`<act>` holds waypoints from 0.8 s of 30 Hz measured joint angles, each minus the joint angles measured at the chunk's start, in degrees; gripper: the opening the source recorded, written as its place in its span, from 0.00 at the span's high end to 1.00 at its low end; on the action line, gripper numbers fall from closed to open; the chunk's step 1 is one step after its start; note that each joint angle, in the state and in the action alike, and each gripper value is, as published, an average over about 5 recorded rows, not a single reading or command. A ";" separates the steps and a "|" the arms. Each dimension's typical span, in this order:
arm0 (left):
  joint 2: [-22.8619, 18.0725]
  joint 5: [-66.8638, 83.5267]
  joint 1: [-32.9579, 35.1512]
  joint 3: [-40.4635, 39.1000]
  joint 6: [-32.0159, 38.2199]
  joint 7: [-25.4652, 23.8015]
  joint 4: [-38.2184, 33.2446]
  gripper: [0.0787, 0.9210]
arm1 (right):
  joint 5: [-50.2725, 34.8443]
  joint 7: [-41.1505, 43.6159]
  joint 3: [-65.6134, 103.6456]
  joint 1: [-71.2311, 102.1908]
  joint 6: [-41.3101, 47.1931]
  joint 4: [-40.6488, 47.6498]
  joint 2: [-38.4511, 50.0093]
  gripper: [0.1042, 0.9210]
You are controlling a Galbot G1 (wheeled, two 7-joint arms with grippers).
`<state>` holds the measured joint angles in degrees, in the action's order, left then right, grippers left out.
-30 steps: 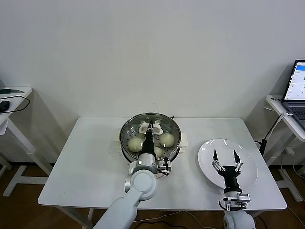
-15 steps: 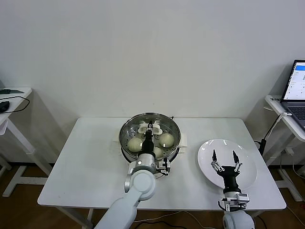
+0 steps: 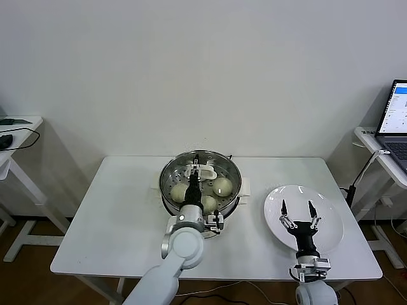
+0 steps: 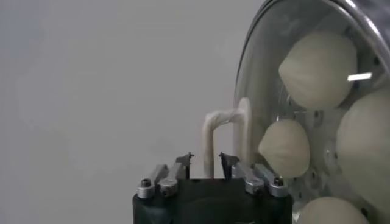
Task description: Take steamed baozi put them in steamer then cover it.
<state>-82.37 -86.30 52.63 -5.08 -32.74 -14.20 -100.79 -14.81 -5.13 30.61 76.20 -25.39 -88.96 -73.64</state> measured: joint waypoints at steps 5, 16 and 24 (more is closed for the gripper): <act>1.07 1.13 0.71 -0.14 -0.40 -0.46 -2.35 0.18 | 0.13 0.01 -0.18 -0.11 0.10 -0.24 -0.09 0.12; 5.14 7.53 3.65 0.07 -2.49 -0.76 -10.55 0.12 | 0.09 -0.21 -0.08 -0.12 1.05 -0.78 0.43 0.12; 8.57 18.98 7.52 4.66 -1.78 2.17 -18.71 0.12 | -0.81 -1.66 -0.55 0.75 4.32 -2.45 1.44 0.12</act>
<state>-73.81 -67.32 60.15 -0.43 -34.52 -12.03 -119.50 -15.61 -6.79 30.07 76.96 -21.08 -91.41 -72.20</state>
